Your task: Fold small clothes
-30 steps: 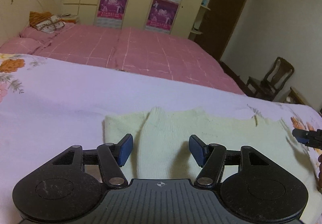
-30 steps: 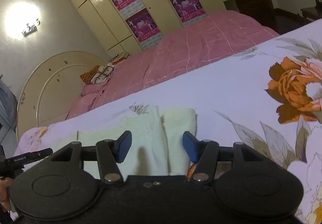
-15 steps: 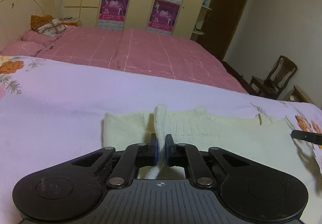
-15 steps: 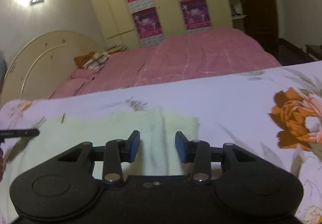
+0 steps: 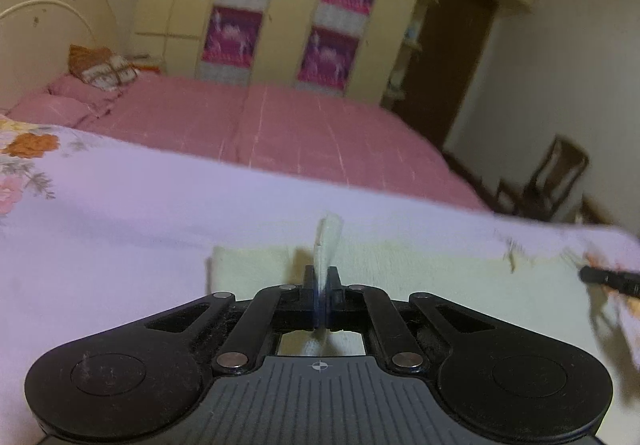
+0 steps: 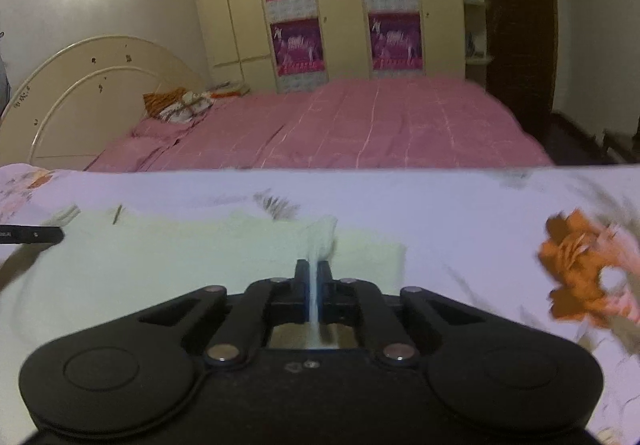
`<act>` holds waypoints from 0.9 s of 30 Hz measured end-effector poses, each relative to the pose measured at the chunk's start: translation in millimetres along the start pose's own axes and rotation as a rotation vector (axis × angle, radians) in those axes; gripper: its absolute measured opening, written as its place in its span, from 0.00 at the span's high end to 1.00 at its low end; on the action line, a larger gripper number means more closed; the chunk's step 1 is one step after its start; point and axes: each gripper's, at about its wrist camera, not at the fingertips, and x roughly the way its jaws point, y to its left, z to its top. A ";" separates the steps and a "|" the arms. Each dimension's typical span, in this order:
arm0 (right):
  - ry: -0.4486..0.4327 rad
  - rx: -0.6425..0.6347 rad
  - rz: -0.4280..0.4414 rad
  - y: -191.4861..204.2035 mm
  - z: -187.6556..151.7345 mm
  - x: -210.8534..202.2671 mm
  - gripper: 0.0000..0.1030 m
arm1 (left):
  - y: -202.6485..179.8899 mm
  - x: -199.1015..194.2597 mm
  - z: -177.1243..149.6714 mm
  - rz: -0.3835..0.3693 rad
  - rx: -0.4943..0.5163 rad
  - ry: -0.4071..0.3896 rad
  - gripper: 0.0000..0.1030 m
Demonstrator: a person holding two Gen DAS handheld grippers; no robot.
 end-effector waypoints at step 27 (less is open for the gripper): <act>0.106 -0.188 0.094 87.0 6.1 55.8 0.61 | -60.0 38.7 -9.3 0.109 0.249 0.078 0.26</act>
